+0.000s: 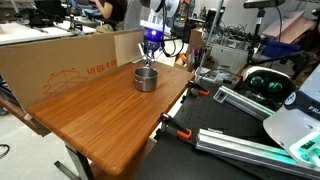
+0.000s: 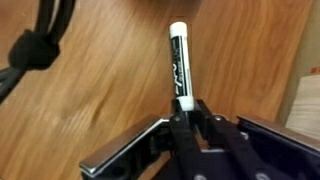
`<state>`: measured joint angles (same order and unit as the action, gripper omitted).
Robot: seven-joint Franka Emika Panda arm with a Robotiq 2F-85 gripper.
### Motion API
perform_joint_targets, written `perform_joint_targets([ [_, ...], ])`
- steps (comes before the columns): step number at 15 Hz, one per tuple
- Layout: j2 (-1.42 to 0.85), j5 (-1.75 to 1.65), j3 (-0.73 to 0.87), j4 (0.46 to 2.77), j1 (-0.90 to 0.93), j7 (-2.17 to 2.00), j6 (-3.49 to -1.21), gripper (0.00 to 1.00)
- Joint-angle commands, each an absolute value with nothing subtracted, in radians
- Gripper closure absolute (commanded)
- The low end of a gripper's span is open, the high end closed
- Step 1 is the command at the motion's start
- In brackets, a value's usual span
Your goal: Put the marker in the pot on the table
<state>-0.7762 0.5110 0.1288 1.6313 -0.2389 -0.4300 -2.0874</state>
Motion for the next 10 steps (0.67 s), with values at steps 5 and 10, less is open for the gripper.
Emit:
perform_joint_targets([
  [5,-0.87,0.48,0.146,1.492,-0.241,-0.49,-1.978,0.55],
  [10,-0.865,0.486,0.144,1.481,-0.244,-0.487,-1.984,0.2],
])
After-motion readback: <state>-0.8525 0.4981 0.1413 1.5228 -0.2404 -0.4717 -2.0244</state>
